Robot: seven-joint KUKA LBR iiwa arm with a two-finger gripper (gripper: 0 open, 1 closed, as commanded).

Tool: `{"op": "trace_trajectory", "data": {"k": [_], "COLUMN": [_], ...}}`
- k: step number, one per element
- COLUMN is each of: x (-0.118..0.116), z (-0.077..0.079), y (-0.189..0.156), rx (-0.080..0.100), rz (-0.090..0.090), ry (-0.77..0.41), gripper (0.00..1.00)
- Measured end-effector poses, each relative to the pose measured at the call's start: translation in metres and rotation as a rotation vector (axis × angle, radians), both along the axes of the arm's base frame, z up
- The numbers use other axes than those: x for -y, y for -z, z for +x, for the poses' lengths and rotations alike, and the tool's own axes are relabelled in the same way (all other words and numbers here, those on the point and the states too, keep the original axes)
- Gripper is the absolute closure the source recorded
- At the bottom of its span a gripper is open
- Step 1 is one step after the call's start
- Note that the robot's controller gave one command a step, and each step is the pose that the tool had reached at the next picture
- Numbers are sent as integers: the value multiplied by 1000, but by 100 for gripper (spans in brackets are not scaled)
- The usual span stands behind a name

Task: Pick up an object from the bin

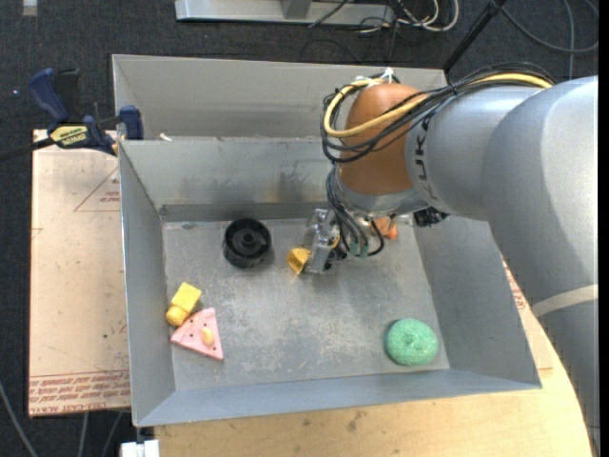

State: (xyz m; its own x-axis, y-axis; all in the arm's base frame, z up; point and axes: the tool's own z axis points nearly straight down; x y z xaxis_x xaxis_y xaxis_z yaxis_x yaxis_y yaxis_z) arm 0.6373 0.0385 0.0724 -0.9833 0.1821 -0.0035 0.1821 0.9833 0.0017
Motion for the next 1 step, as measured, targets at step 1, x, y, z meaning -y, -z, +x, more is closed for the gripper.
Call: {"op": "trace_trajectory", "data": {"k": [1], "x": [0], "z": [0], "y": [0], "rx": [0], "rz": [0], "ry": [0], "gripper": [100]}}
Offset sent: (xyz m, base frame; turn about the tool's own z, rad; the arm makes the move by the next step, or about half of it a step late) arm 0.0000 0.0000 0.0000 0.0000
